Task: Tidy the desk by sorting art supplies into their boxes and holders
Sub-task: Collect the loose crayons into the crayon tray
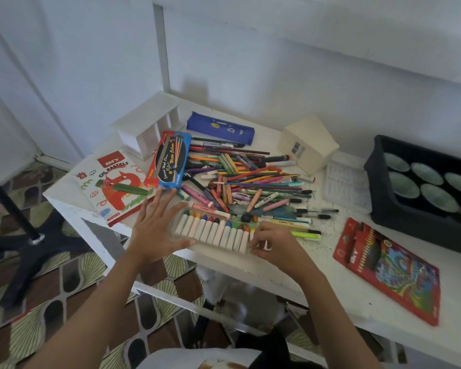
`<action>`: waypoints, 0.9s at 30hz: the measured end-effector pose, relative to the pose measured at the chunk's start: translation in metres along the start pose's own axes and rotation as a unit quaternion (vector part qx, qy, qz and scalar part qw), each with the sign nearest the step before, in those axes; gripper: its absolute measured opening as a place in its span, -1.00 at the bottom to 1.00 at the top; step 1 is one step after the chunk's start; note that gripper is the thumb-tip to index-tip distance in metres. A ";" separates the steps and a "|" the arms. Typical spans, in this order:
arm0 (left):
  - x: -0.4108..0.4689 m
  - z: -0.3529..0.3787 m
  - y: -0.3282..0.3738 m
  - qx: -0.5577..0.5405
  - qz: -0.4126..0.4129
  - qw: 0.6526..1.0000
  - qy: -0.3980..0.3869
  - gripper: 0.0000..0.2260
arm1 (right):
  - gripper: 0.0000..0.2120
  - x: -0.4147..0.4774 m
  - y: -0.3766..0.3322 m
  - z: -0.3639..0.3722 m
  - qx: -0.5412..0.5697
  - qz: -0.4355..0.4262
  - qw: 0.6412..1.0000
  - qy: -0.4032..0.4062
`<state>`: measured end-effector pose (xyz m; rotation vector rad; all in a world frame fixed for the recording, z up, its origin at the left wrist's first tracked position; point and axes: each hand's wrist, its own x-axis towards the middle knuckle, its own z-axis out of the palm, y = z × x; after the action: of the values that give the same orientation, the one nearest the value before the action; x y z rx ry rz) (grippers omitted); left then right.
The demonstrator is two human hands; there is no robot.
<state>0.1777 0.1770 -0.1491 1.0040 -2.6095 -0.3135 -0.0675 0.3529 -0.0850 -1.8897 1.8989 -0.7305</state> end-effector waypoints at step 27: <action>0.000 0.002 0.000 -0.012 -0.012 1.000 0.008 -0.13 | -0.78 0.018 -0.018 0.002 -0.044 0.209 0.977 -0.023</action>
<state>0.1770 0.1775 -0.1508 1.0254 -2.5763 -0.3393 -0.0528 0.3350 -0.0739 -1.4590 2.2265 -0.4698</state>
